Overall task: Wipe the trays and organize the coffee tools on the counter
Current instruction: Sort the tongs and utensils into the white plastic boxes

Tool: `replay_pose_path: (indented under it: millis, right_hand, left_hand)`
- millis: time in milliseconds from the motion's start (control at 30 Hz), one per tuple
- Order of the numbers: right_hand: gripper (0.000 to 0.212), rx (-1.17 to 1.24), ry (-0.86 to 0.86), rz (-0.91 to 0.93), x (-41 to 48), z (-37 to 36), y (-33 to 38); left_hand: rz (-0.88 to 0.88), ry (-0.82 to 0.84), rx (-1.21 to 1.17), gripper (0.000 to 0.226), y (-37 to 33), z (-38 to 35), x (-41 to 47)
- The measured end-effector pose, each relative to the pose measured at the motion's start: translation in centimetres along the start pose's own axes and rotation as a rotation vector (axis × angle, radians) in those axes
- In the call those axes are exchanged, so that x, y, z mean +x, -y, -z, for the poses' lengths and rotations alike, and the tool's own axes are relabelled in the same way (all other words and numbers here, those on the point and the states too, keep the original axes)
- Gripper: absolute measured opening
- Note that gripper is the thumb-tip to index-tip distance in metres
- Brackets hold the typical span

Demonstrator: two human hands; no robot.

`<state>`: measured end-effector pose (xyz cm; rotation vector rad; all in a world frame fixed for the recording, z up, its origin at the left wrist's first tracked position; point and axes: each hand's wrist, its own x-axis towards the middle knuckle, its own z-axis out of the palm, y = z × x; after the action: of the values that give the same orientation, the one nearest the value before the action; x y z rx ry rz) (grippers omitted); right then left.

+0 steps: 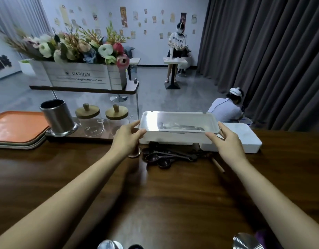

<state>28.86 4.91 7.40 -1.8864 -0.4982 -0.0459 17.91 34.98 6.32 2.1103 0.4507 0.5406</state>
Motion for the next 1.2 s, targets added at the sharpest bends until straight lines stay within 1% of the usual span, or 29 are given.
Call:
replay_pose_path:
  millis: [100,167,333,500,667,833,1033,1100,1200]
  right_hand:
    - [0.027,-0.024,0.014,-0.016,2.6,-0.7,-1.1]
    - [0.033,-0.034,0.018,-0.03,3.7,-1.0,-1.8]
    - [0.026,-0.027,0.028,-0.083,5.6,-2.2,-3.2]
    - [0.02,-0.03,0.033,-0.083,7.2,-3.1,-4.6]
    - [0.021,-0.021,0.037,-0.08,8.2,-3.7,-5.3]
    - [0.035,-0.057,0.038,-0.07,9.0,-4.4,-5.7]
    - [0.039,-0.1,0.043,-0.065,9.6,-4.9,-5.9]
    - [0.05,-0.086,0.035,-0.086,9.6,-5.1,-6.1]
    - [0.073,-0.079,0.018,-0.122,9.6,-5.3,-6.1]
  left_hand:
    - [0.004,-0.064,0.09,0.053,-0.2,-0.9,0.7]
    - [0.01,-0.097,0.131,0.049,-0.2,-1.5,0.8]
    - [0.029,-0.15,0.125,0.041,-0.3,-2.5,1.6]
    - [0.036,-0.172,0.168,0.036,-0.1,-2.9,2.5]
    - [0.029,-0.192,0.205,0.039,0.0,-3.2,3.4]
    - [0.037,-0.198,0.221,0.044,0.0,-3.4,3.9]
    - [0.039,-0.179,0.221,0.053,0.3,-3.4,4.1]
    - [0.048,-0.17,0.225,0.054,0.4,-3.5,4.1]
    - [0.05,-0.165,0.228,0.056,0.3,-3.4,3.9]
